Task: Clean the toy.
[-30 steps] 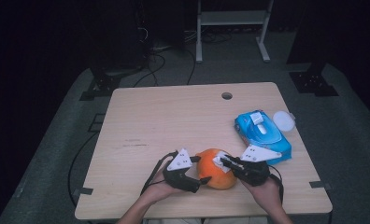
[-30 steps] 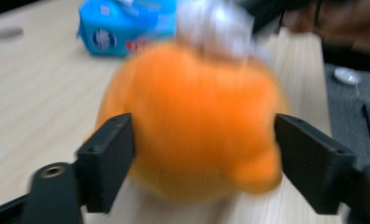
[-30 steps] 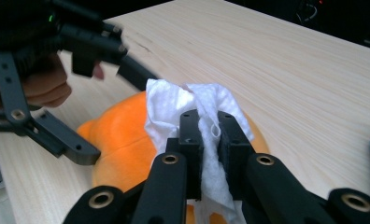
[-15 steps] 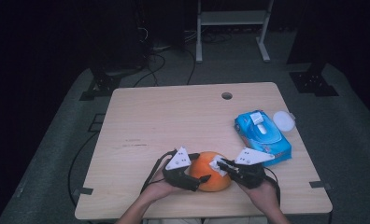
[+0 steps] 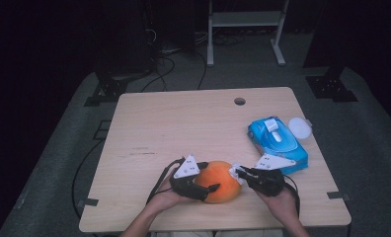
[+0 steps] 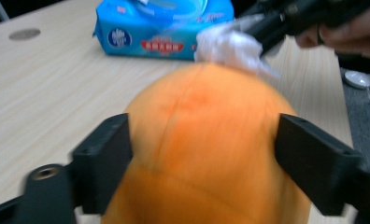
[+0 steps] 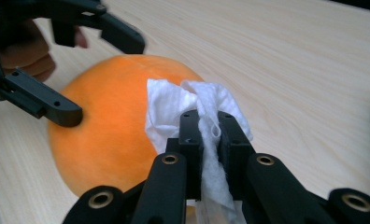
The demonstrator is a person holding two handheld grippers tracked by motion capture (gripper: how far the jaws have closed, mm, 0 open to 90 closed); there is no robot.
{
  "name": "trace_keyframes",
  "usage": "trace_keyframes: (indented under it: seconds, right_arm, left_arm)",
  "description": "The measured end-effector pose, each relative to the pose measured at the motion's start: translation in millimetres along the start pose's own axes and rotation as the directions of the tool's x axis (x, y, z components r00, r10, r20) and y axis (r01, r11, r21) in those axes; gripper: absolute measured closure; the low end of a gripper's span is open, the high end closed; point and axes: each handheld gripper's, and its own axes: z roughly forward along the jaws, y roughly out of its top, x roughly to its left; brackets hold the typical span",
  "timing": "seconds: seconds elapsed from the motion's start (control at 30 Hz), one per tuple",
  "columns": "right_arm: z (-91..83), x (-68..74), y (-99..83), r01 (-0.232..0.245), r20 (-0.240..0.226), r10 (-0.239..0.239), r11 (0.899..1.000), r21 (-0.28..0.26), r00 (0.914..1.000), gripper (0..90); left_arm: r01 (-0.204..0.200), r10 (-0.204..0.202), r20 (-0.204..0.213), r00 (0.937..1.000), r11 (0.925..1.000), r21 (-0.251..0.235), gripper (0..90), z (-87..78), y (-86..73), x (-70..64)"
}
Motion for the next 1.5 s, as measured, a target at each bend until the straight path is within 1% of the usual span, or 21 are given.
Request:
trace_keyframes:
  seconds: [0.07, 0.1, 0.17, 0.33, 0.37, 0.43, 0.5, 0.6, 0.63, 0.73, 0.83, 0.93, 1.03, 1.13, 1.17, 1.2, 1.27, 1.37, 1.4, 1.43, 1.5]
  right_arm:
    - [0.0, 7.4, 4.1, 0.02, -0.026, -0.021, 0.999, -0.028, 0.9994, 81.2]
    - [0.6, 11.9, 6.3, 0.038, -0.031, -0.039, 0.999, -0.037, 0.9988, 81.2]
    - [1.4, 14.0, 6.3, 0.059, -0.019, -0.06, 0.998, -0.028, 0.998, 81.2]
    - [4.2, -0.7, -3.5, -0.008, 0.001, 0.008, 1.0, 0.008, 1.0, 81.2]
    - [5.2, -3.6, -6.1, -0.033, -0.013, 0.033, 0.999, 0.016, 0.9994, 81.2]
    - [5.5, -4.2, -6.6, -0.028, -0.008, 0.028, 0.999, 0.016, 0.9996, 81.2]
    - [2.8, 0.3, -2.5, -0.018, -0.012, 0.018, 1.0, -0.009, 0.9998, 81.2]
    - [0.5, 8.4, 2.3, 0.005, -0.042, -0.007, 0.999, -0.032, 0.9991, 81.2]
    - [1.9, 10.1, 2.0, 0.017, -0.037, -0.018, 1.0, -0.023, 0.9992, 81.2]
    - [6.3, 1.9, -4.1, -0.018, -0.027, 0.018, 1.0, 0.01, 0.9995, 81.3]
    - [10.0, -6.4, -11.0, -0.047, 0.026, 0.045, 0.996, 0.076, 0.9986, 81.3]
    - [6.3, -2.5, -5.6, -0.032, 0.038, 0.03, 0.998, 0.046, 0.9988, 81.3]
    - [2.9, 2.8, 1.6, -0.033, 0.01, 0.033, 0.999, -0.016, 0.9994, 81.2]
    - [6.5, 4.6, -0.7, -0.024, -0.004, 0.024, 1.0, -0.002, 0.9997, 81.1]
    - [7.2, 3.7, -2.7, -0.032, -0.015, 0.032, 0.999, 0.003, 0.9994, 81.1]
    - [7.2, 2.3, -5.0, -0.035, -0.031, 0.035, 0.999, 0.002, 0.9989, 81.0]
    - [6.3, 2.3, -5.0, -0.021, -0.042, 0.021, 1.0, 0.001, 0.9989, 80.9]
    - [7.0, 3.0, -4.8, 0.001, -0.047, 0.0, 1.0, 0.007, 0.9989, 81.0]
    - [7.0, 2.8, -4.9, -0.001, -0.048, 0.001, 1.0, 0.007, 0.9989, 80.9]
    - [7.1, 2.4, -5.1, -0.004, -0.049, 0.005, 1.0, 0.005, 0.9988, 80.9]
    - [7.9, 1.5, -4.9, -0.017, -0.046, 0.017, 1.0, 0.005, 0.9988, 80.9]
  left_arm:
    - [-0.003, 0.003, -0.002, 1.0, 0.9999, 0.01, 15.4, 1.9, 0.9, -1.0]
    - [-0.004, 0.004, -0.004, 1.0, 0.9998, 0.018, 17.8, 2.6, -0.2, -1.4]
    - [0.013, -0.012, -0.01, 0.9999, 0.9994, 0.033, 23.1, 2.4, -2.0, -0.1]
    - [0.039, -0.038, -0.023, 0.999, 0.9982, 0.046, 28.1, -1.0, -7.0, 7.5]
    - [0.046, -0.045, -0.024, 0.9987, 0.9979, 0.046, 28.4, -1.4, -7.7, 8.3]
    - [0.054, -0.053, -0.027, 0.9982, 0.9975, 0.046, 28.9, -1.1, -8.5, 9.6]
    - [0.059, -0.057, -0.035, 0.9978, 0.9972, 0.046, 29.6, -1.1, -8.5, 10.3]
    - [0.066, -0.064, -0.034, 0.9973, 0.9968, 0.046, 30.0, -2.0, -9.1, 12.2]
    - [0.065, -0.064, -0.034, 0.9974, 0.9969, 0.044, 30.3, -2.2, -9.5, 12.1]
    - [0.064, -0.063, -0.04, 0.9973, 0.9968, 0.048, 30.7, -2.7, -9.5, 11.9]
    - [0.069, -0.067, -0.04, 0.9969, 0.9966, 0.045, 30.7, -2.6, -9.8, 12.7]
    - [0.077, -0.076, -0.037, 0.9964, 0.9961, 0.042, 30.6, -2.7, -9.7, 12.9]
    - [0.071, -0.07, -0.023, 0.9973, 0.9964, 0.046, 30.4, -0.9, -8.7, 9.3]
    - [0.069, -0.07, 0.002, 0.9976, 0.9955, 0.064, 28.1, -1.9, -5.8, 4.8]
    - [0.06, -0.063, 0.03, 0.9976, 0.9947, 0.083, 25.8, -3.9, -3.7, 3.5]
    - [0.046, -0.049, 0.036, 0.9982, 0.995, 0.089, 23.8, -5.8, -1.8, 3.4]
    - [0.057, -0.06, 0.035, 0.9976, 0.9954, 0.077, 20.4, -8.2, 0.5, 6.5]
    - [0.098, -0.097, -0.019, 0.9951, 0.9917, 0.083, 9.3, -5.9, -1.8, 13.5]
    - [0.138, -0.138, -0.008, 0.9904, 0.9863, 0.089, 9.1, -3.0, -5.4, 15.7]
    - [0.153, -0.154, 0.004, 0.9881, 0.9839, 0.092, 9.6, -0.7, -8.1, 16.2]
    - [0.126, -0.127, -0.001, 0.9919, 0.9877, 0.092, 19.4, 0.9, -9.3, 13.1]
